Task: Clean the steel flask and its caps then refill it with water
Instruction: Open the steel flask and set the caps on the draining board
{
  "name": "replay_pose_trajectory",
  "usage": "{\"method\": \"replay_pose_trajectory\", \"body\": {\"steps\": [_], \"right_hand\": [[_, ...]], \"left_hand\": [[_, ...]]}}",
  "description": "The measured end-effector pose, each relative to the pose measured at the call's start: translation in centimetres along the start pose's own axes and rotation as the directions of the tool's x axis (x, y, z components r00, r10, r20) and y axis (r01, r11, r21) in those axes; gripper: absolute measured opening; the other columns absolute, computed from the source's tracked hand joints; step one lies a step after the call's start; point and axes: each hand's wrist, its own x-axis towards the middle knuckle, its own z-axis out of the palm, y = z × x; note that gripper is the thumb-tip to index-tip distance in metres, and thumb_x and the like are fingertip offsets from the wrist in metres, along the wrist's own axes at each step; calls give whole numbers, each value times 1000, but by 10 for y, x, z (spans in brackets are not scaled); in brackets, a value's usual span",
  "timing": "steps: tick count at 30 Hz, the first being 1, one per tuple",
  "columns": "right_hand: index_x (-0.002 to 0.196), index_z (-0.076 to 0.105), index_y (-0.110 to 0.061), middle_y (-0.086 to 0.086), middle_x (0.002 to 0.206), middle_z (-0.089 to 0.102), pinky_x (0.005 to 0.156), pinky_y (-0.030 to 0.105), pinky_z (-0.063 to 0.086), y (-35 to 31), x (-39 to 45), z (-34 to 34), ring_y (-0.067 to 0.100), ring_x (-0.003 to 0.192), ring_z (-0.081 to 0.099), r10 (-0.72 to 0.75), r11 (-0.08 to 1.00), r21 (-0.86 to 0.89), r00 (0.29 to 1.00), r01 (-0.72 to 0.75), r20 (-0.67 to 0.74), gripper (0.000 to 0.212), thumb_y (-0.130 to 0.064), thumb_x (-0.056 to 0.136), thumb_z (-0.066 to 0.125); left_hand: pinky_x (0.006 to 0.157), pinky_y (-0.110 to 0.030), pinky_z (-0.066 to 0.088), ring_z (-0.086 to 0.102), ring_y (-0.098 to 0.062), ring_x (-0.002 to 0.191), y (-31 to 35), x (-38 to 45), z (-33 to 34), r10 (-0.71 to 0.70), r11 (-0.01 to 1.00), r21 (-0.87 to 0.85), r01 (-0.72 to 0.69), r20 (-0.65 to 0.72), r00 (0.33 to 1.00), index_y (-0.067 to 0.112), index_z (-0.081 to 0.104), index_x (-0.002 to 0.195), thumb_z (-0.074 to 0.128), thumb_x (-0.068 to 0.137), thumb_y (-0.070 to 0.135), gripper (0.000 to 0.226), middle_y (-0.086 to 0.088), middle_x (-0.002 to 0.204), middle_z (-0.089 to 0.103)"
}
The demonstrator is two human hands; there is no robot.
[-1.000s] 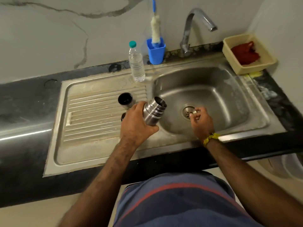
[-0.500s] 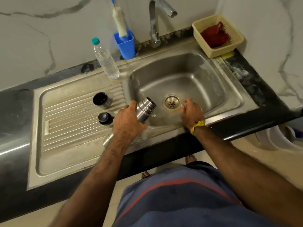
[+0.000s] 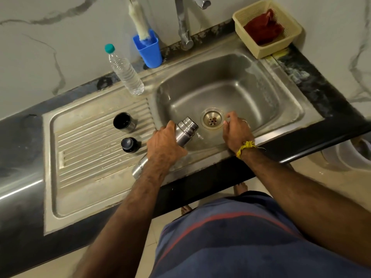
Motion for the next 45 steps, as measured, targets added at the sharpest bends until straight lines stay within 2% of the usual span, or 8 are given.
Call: {"method": "replay_pose_trajectory", "body": {"steps": [5, 14, 19, 25, 35, 40, 45], "right_hand": [[115, 47, -10, 15, 88, 66, 69, 37, 44, -4, 0, -1, 33, 83, 59, 1, 1000, 17, 1000, -1, -16, 19, -19, 99, 44], [116, 47, -11, 11, 87, 65, 69, 31, 37, -5, 0, -1, 31, 85, 59, 32, 999, 9, 999, -32, -17, 19, -20, 99, 46], [118, 46, -11, 12, 90, 65, 71, 32, 41, -9, 0, -4, 30, 88, 59, 52, 999, 10, 999, -52, 9, 23, -18, 96, 49], [119, 45, -10, 15, 94, 67, 71, 32, 42, -11, 0, -5, 31, 92, 60, 52, 999, -2, 999, -52, 7, 24, -21, 98, 49], [117, 44, -8, 16, 93, 68, 73, 39, 53, -11, 2, -3, 33, 91, 63, 63, 998, -25, 998, -63, 5, 22, -22, 100, 47], [118, 45, -7, 16, 94, 68, 69, 31, 43, -9, 3, -1, 32, 92, 62, 72, 997, -26, 997, -72, 9, 22, -20, 101, 46], [118, 45, -6, 17, 96, 68, 70, 31, 41, -8, 4, 1, 33, 94, 61, 83, 996, -28, 996, -83, 16, 22, -19, 100, 46]], "left_hand": [[74, -33, 42, 54, -19, 88, 0, 3, 0, 11, 1000, 22, -11, 8, 1000, 23, 46, 120, 90, 67, 33, 70, 5, 99, 54], [73, -33, 42, 55, -19, 86, -1, 4, 2, 19, 998, 53, -20, 30, 999, 24, 45, 121, 89, 69, 39, 70, 4, 100, 58], [74, -34, 43, 55, -20, 88, 0, 5, 5, 31, 997, 74, -35, 63, 998, 23, 45, 122, 88, 69, 35, 69, 3, 100, 56], [75, -34, 43, 53, -20, 89, 1, 7, 9, 37, 994, 102, -46, 81, 996, 23, 44, 124, 87, 68, 35, 71, -1, 108, 64], [78, -33, 39, 47, -19, 91, 4, 7, 10, 17, 991, 130, -31, 112, 994, 22, 45, 130, 85, 71, 34, 73, -2, 110, 62], [78, -34, 40, 48, -19, 90, 5, 8, 9, 5, 994, 112, -17, 104, 995, 22, 44, 128, 86, 69, 38, 74, -3, 110, 63], [76, -34, 38, 49, -19, 89, 5, 8, 7, -7, 995, 103, -2, 92, 996, 23, 45, 127, 87, 67, 42, 76, -1, 107, 62]]}}
